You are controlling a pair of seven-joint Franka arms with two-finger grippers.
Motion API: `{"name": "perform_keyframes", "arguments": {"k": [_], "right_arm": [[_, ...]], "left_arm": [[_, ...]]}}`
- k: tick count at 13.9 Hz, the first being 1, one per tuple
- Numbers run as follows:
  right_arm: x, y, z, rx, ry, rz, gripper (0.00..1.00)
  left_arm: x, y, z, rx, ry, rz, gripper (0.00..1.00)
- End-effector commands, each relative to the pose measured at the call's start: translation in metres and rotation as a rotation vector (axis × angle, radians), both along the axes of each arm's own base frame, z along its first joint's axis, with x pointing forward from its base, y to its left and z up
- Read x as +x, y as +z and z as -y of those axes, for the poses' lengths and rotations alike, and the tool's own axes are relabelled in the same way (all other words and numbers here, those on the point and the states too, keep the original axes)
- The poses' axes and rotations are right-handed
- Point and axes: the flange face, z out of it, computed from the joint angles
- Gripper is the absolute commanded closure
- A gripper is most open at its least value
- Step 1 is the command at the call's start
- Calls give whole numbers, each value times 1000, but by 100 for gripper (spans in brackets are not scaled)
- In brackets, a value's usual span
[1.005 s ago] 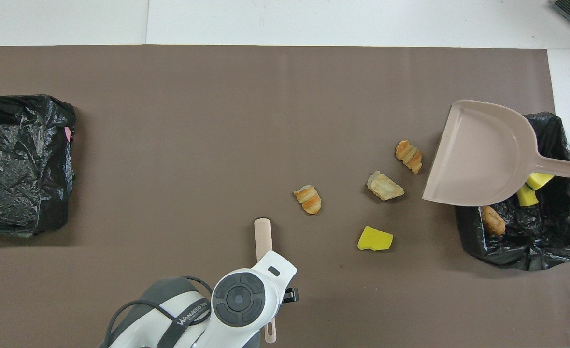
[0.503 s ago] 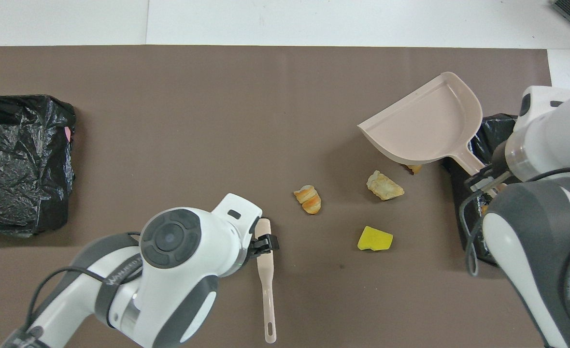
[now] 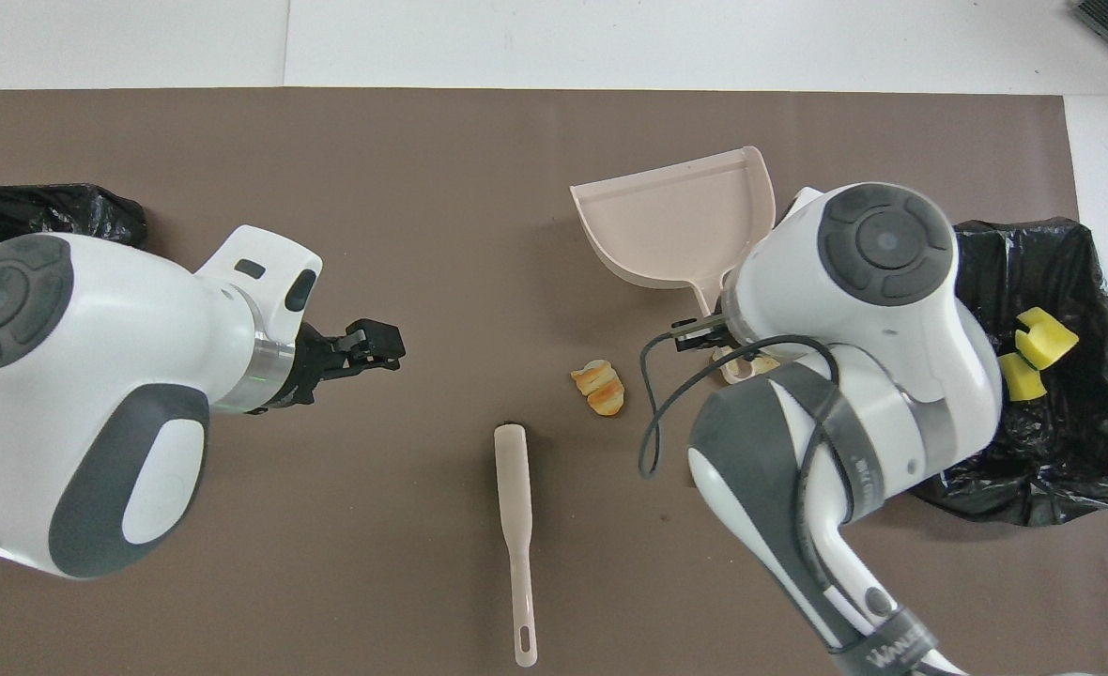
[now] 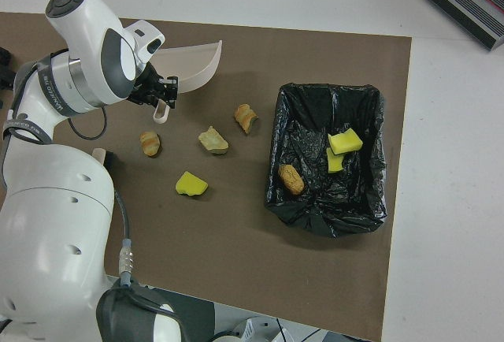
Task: Sweep and dump trash in bin
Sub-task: 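Bring the dustpan back to the table center with the right gripper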
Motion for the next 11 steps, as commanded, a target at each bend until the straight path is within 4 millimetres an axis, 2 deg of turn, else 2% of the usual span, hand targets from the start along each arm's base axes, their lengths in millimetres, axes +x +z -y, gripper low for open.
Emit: {"name": "perform_keyframes", "arguments": {"k": [1,2,3,4,5,6,8,9,10,11], "right_arm": [[7,-29,-50,53,-53,3,100],[13,-45,-74,43,-29,-4,100],[23,-50,-87,46,-29,4,100],[26,-62,-100,47,-53,-5,100],[30,-76,-123,50,-88,-2,100],[33,-88,-147,42,-123,8,100],[46,-101,-163,52,-171,32,100],[48,-97,-165,58,-173,37,82],[46,-96,-167,53,-178,33,7],[42,-95,-172,52,-198,34,0]], "left_arm": [[47,14,-14,22,-21,24,0],[65,21,-24,28,-13,52,0],[80,24,-35,32,4,65,0],[91,25,-43,37,12,74,0],[102,28,-51,44,12,91,0],[108,30,-55,47,2,102,0],[111,30,-57,45,-16,116,0],[113,30,-58,46,-28,123,0],[114,34,-58,43,-28,131,0],[115,37,-57,42,-30,134,0]]}}
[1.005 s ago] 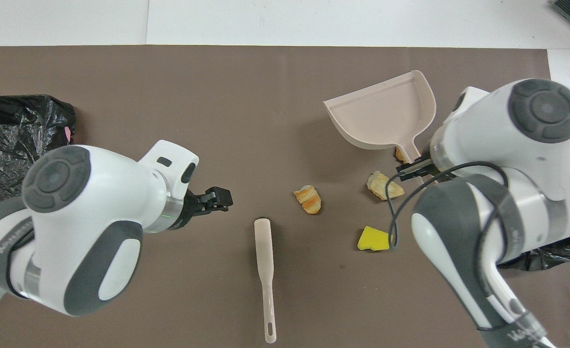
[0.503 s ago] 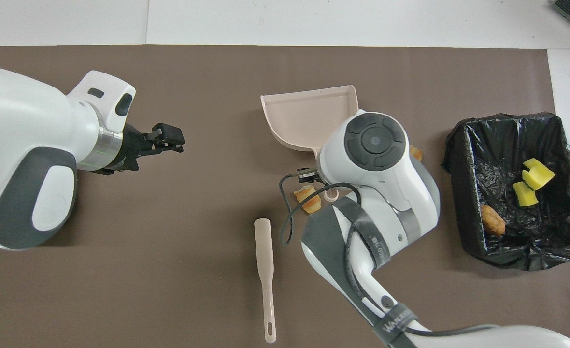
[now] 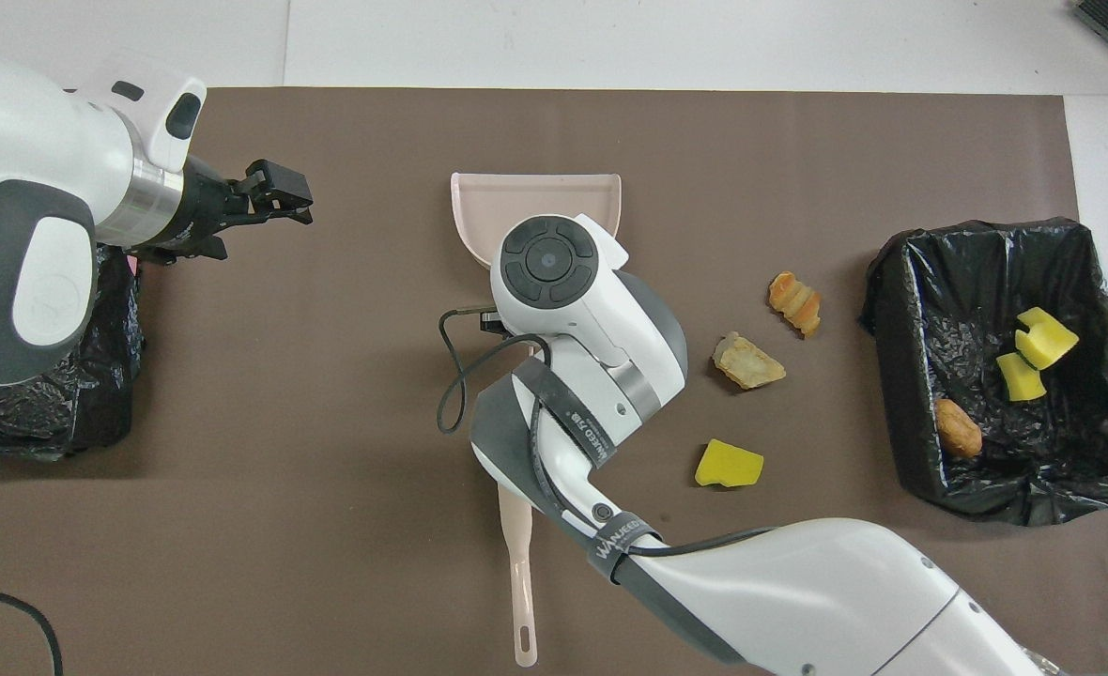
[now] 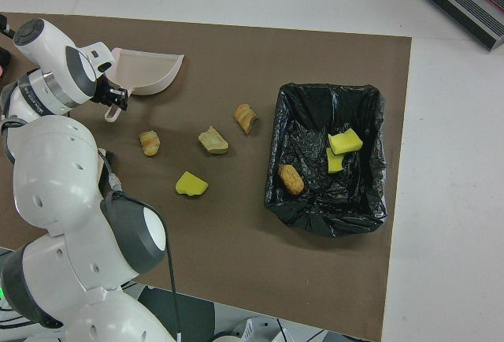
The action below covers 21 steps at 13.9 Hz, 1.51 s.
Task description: Sweep and dump trash in bin
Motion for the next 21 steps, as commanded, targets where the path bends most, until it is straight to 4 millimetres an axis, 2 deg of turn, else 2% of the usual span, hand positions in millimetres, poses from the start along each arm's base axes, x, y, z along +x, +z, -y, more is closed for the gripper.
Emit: {"name": "perform_keyframes", "arguments": {"k": [1,3,4,6,8,10,12,13,15,16,18,19,21], "right_arm": [[4,15,-4,1,-38,23,0],[6,36,2,30,-56,34,0],[2,56,5,41,-58,56,0],[-20,80,11,37,-53,69,0],[-45,98,29,37,-55,56,0],[-73,105,42,31,-58,44,0],[-105,103,52,7,-51,41,0],[-121,104,57,3,-52,49,0],[-158,91,56,3,-41,44,0],[-174,84,58,24,-61,40,0],[-215,79,50,52,-57,30,0],[-225,76,51,46,-63,27,0],[-253,58,30,52,-63,21,0]], "left_arm": [[5,7,0,16,-23,1,0],[4,8,5,15,-30,5,0],[3,9,10,11,-35,12,0],[4,10,17,3,-46,31,0],[11,11,27,-16,-48,92,0],[15,5,59,-33,-87,117,0],[22,-6,82,-42,-113,112,0],[20,-19,103,-27,-148,107,0],[16,-53,147,47,-238,125,0],[16,-68,153,57,-251,111,0],[9,-79,169,65,-285,94,0],[5,-94,182,74,-308,75,0],[-1,-115,197,129,-360,67,0]]}}
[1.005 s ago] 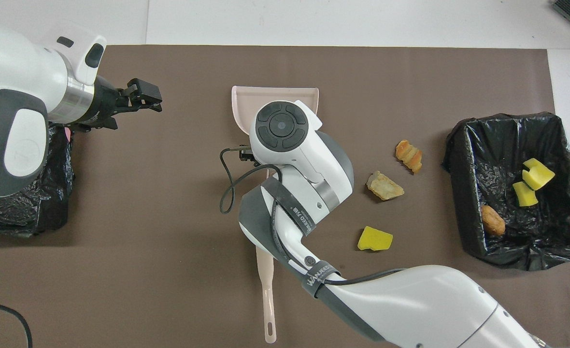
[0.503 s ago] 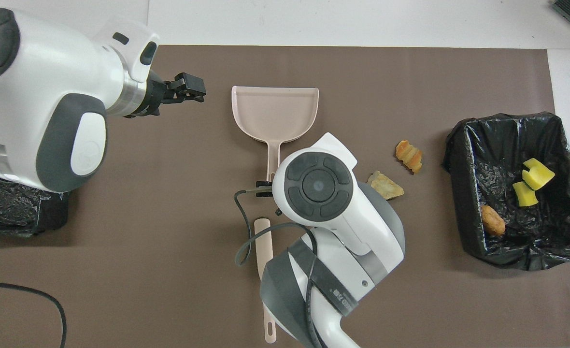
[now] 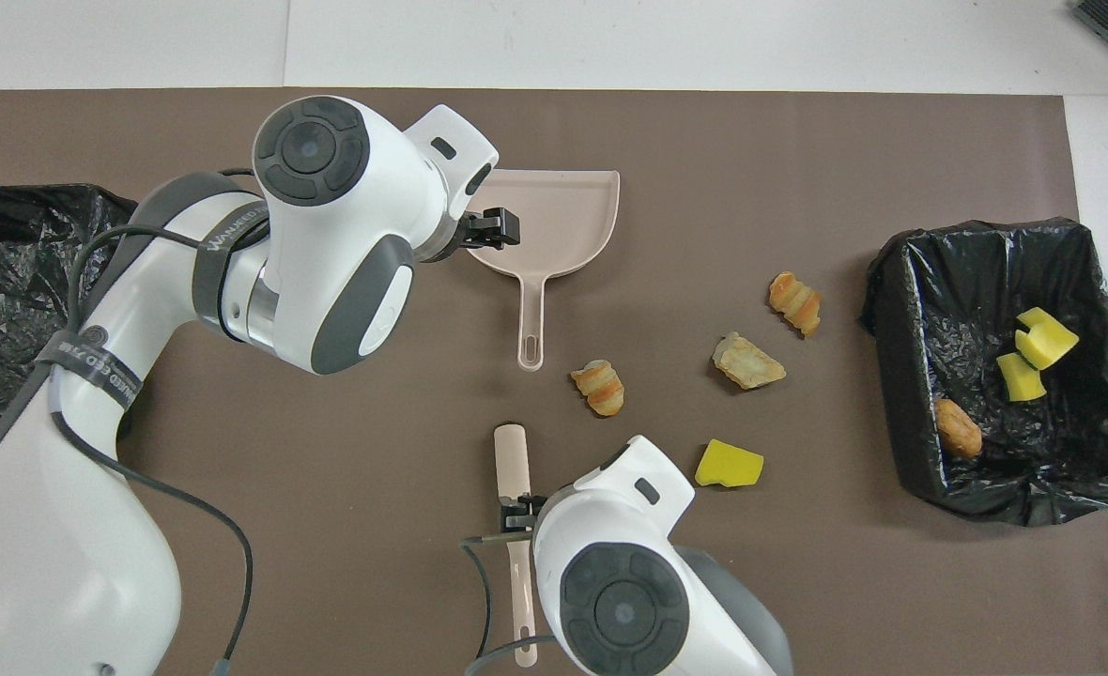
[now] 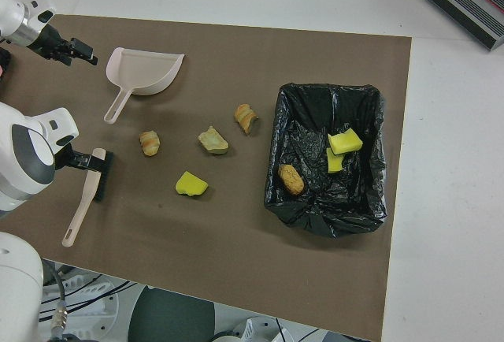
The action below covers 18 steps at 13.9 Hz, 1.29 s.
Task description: Sweep and dump trash in bin
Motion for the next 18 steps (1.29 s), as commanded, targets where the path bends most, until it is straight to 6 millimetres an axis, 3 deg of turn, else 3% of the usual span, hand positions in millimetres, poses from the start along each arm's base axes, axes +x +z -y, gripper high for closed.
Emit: {"name": "perform_keyframes", "arguments": {"k": [1,2,5,8,13,16,17,18], "right_arm": [[-32,-22,-7,44,-47,11,0],[-43,-31,-11,49,-44,12,0],[-70,-52,-35,52,-39,-2,0],[-80,-74,-46,41,-9,-7,6],[-84,-88,-41,8,8,-11,23],[-83,-96,-42,-4,34,-16,30],[-83,-100,-43,-8,41,-15,33],[-82,-100,-43,-3,45,-10,33]], "left_arm": [[-6,-20,24,56,-69,9,0],[-9,-24,31,56,-85,8,0],[-33,-76,79,111,-182,-18,0],[-39,-80,79,133,-192,-37,0],[-43,-73,73,158,-192,-65,0],[-50,-83,77,159,-199,-73,0],[-51,-83,76,165,-199,-81,22],[-51,-83,77,163,-198,-87,56]]}}
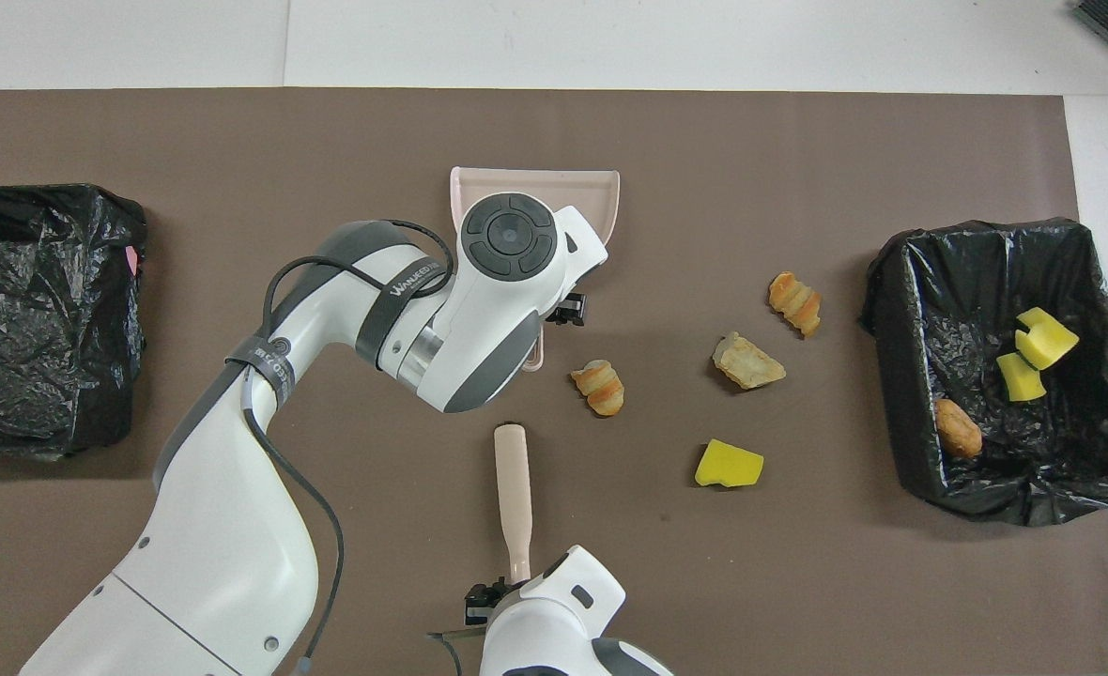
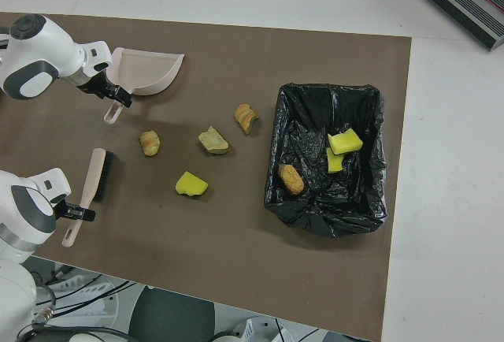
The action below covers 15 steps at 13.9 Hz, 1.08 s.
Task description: Sweep and dump trash in bin
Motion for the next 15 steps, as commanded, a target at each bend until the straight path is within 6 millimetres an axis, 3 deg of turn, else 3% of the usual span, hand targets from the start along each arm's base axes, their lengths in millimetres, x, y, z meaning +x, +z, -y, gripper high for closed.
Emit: {"name": "perform_keyframes", "arguments": {"k": [1,3,5,6,7,8,11,12,15], "right_arm": [[2,-7,-1,13,27,22,36],[2,-8,-1,12,33,21,45],[3,-8,-2,12,41,21,61],[3,-8,-2,11,47,20,84],[4,-8,-3,5,48,15,100],[5,-6,-5,5,48,15,100],[10,9,-5,-15,38,3,100],[13,21,-2,-21,26,5,100],[31,54,28,-38,-32,10,100]], "left_arm": [[-6,2,-2,28,-14,-5,100],[-1,7,-7,33,-36,8,100],[0,22,-13,37,-130,17,100],[3,29,-21,47,-157,15,100],[6,39,-31,56,-189,17,100],[9,55,-43,64,-231,21,100],[29,91,-108,102,-386,2,100],[40,100,-140,115,-419,4,100],[60,122,-208,134,-552,9,100]]}}
